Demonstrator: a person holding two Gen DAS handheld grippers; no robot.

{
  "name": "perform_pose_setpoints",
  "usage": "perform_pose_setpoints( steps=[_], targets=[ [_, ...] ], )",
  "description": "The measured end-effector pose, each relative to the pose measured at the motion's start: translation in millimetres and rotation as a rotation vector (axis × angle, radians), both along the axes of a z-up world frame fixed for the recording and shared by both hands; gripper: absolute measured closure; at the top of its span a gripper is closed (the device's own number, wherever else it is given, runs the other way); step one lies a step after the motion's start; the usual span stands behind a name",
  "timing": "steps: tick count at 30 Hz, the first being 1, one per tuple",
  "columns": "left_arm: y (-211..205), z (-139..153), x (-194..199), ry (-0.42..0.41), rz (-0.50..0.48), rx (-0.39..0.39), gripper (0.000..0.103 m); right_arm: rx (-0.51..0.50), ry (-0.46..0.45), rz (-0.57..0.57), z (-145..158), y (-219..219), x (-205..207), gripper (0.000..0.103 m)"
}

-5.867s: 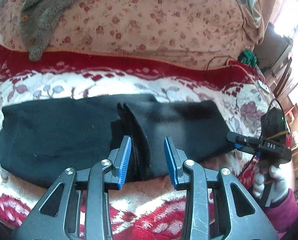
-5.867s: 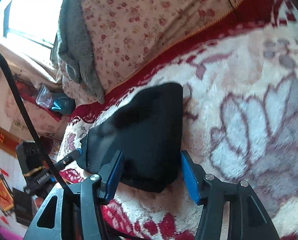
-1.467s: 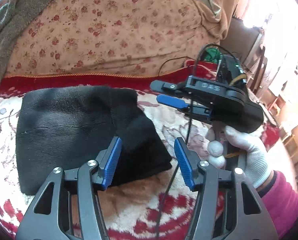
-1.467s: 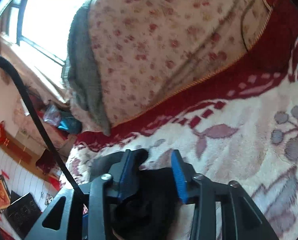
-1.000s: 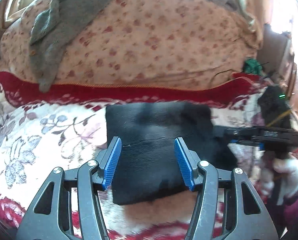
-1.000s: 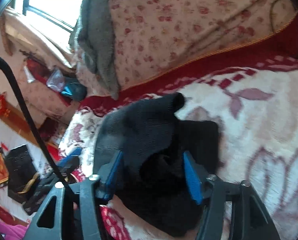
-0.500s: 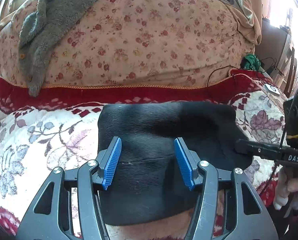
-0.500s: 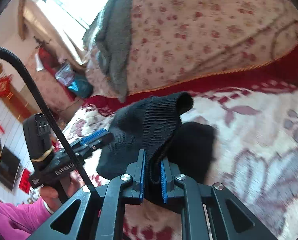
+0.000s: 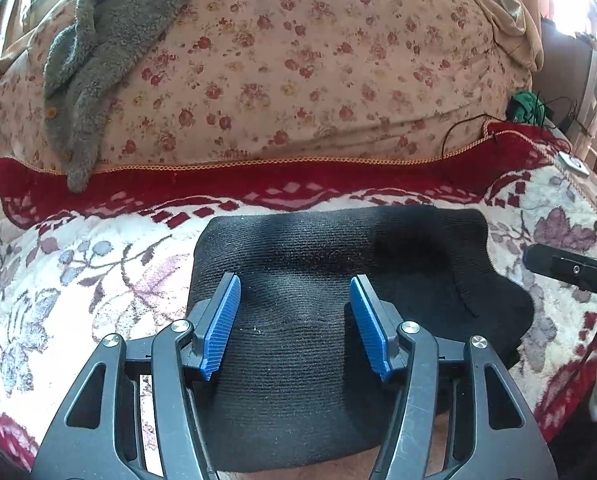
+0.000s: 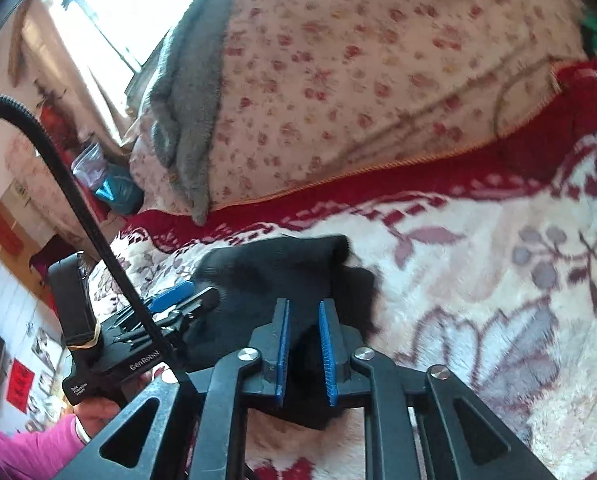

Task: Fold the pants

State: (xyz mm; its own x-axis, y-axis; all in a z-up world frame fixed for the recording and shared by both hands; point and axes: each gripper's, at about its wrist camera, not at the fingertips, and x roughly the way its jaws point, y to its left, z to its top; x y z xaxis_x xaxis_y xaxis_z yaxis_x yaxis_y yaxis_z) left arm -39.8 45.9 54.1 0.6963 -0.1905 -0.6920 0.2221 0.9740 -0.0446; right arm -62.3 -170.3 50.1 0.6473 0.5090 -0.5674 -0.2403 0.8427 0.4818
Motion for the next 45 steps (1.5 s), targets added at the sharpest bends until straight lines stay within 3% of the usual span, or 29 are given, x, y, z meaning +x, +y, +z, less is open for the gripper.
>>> perform_pose_setpoints(
  steps=[3,16,17,19,26,28,30,33,35,40,44,45],
  targets=[
    [4,6,-2,0.013,0.013,-0.019,0.047,0.000,-0.014,0.012,7,14,1,0.069],
    [23,25,-20,-0.030,0.090,-0.018,0.047,-0.006,-0.018,0.041,12,58,11,0.067],
    [25,26,-20,-0.031,0.094,-0.022,0.047,-0.007,-0.018,0.042,12,59,10,0.066],
    [27,28,-22,-0.028,0.101,-0.029,0.047,-0.014,-0.024,0.041,13,60,9,0.053],
    [32,29,-22,-0.022,0.110,-0.022,0.047,-0.034,-0.025,0.032,13,60,6,0.051],
    [37,26,-21,-0.013,0.114,-0.031,0.047,-0.048,-0.008,0.011,8,54,7,0.042],
    [44,23,-19,0.004,0.100,-0.070,0.047,-0.060,0.018,-0.012,0,44,10,0.030],
    [59,15,-12,0.070,0.055,-0.176,0.044,-0.052,0.078,-0.044,-18,26,19,0.028],
    [69,9,-6,0.100,0.070,-0.203,0.044,-0.056,0.113,-0.070,-29,17,24,0.028],
    [87,-9,9,0.187,0.040,-0.338,0.041,0.125,0.189,-0.031,-57,0,37,0.024],
    [82,-23,17,0.236,-0.007,-0.365,0.036,0.190,0.216,-0.006,-72,-1,44,0.017],
    [82,-26,19,0.238,-0.011,-0.366,0.031,0.187,0.214,0.004,-72,0,45,0.016]
  ],
)
